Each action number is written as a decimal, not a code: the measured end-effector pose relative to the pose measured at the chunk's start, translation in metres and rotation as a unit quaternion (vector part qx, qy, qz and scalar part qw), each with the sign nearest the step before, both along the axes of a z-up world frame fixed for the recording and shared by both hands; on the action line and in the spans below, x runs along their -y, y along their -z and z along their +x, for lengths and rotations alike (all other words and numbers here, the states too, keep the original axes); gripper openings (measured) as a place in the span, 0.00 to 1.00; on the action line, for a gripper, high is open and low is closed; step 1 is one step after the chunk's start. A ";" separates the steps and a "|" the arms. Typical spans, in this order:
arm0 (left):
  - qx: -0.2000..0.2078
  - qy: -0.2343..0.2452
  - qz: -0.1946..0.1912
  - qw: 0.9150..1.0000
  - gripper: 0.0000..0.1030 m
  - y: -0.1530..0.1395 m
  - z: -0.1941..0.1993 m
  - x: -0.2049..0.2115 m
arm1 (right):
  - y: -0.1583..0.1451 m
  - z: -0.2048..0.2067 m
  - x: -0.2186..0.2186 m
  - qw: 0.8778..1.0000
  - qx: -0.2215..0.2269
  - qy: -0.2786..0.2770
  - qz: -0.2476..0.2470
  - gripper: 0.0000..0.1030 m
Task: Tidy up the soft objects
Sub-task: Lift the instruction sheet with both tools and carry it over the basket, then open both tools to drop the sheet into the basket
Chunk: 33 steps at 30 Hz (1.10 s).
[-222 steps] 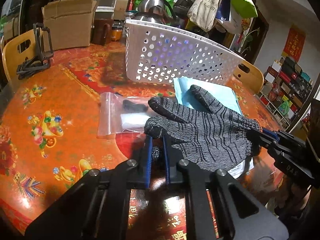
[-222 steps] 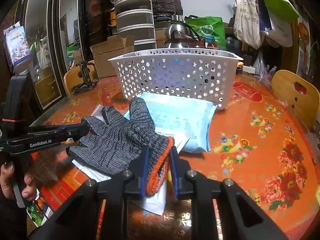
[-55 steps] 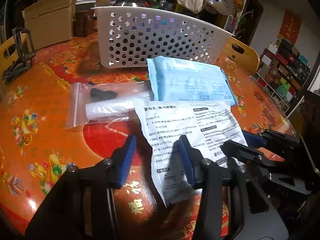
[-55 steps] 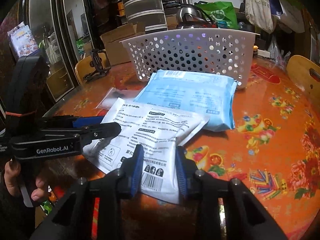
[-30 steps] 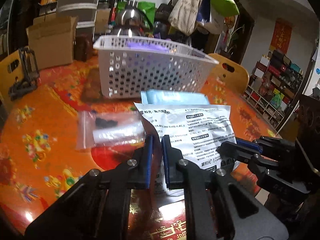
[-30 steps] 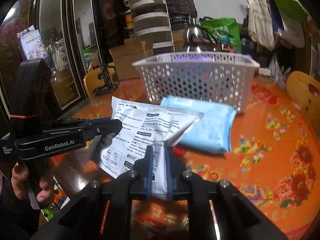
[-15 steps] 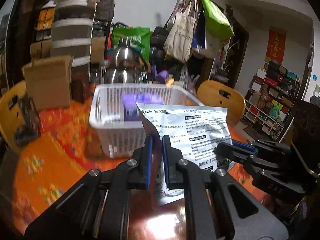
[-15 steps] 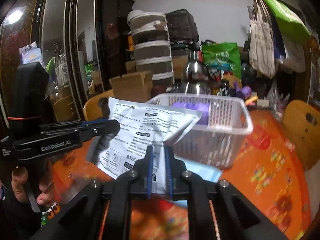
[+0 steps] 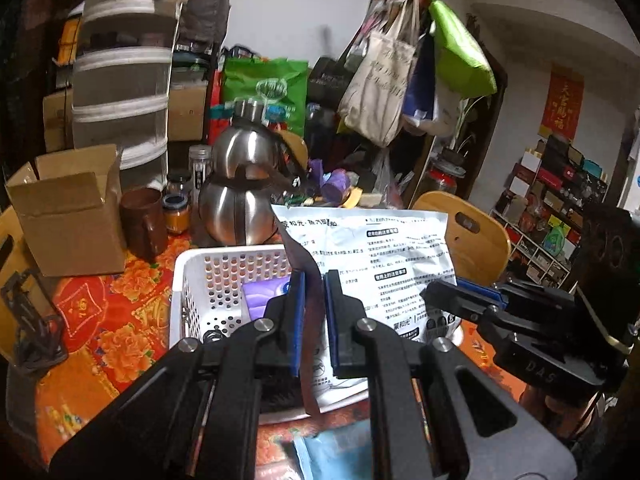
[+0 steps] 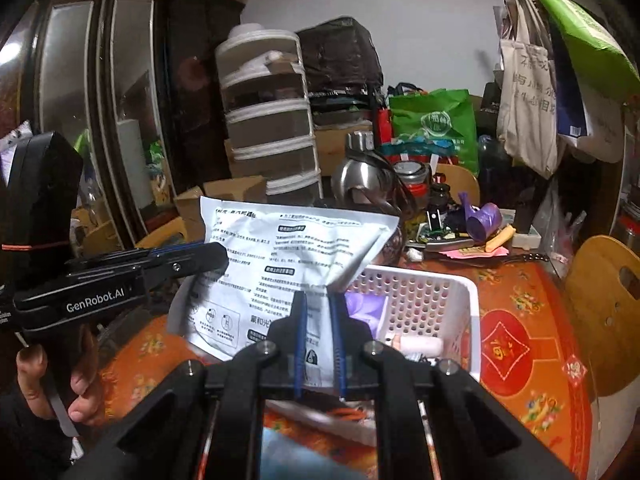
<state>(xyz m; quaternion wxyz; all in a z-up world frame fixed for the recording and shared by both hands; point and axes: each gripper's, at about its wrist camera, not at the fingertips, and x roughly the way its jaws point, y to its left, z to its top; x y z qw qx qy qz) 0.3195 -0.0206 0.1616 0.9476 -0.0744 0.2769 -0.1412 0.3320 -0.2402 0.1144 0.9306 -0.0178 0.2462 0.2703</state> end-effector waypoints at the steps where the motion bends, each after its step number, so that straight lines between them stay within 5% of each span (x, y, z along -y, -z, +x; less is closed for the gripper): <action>1: -0.006 -0.001 0.001 1.000 0.08 0.004 0.009 0.000 | 0.004 0.009 -0.002 1.000 -0.006 0.001 -0.004 0.10; 15: -0.048 -0.024 -0.010 0.999 0.11 0.057 0.053 -0.011 | 0.036 0.043 -0.016 0.999 -0.032 0.015 -0.019 0.11; 16: -0.046 -0.031 -0.007 0.998 0.26 0.060 0.052 -0.013 | 0.037 0.043 -0.015 0.999 -0.023 0.025 -0.024 0.13; 17: -0.048 -0.036 -0.002 0.998 0.57 0.062 0.052 -0.015 | 0.038 0.043 -0.014 0.999 -0.016 0.034 -0.029 0.20; 18: -0.057 -0.051 0.012 0.997 0.70 0.067 0.055 -0.016 | 0.041 0.045 -0.010 0.998 -0.021 0.046 -0.032 0.28; 19: -0.058 -0.062 0.019 0.996 0.74 0.070 0.056 -0.019 | 0.044 0.049 -0.006 0.997 -0.030 0.057 -0.029 0.49; 20: -0.051 -0.070 0.018 0.996 0.74 0.072 0.053 -0.022 | 0.046 0.051 -0.003 0.997 -0.034 0.066 -0.027 0.62; 33: -0.061 -0.049 0.026 0.997 0.76 0.086 0.049 -0.013 | 0.067 0.064 0.016 0.993 -0.059 0.095 -0.036 0.68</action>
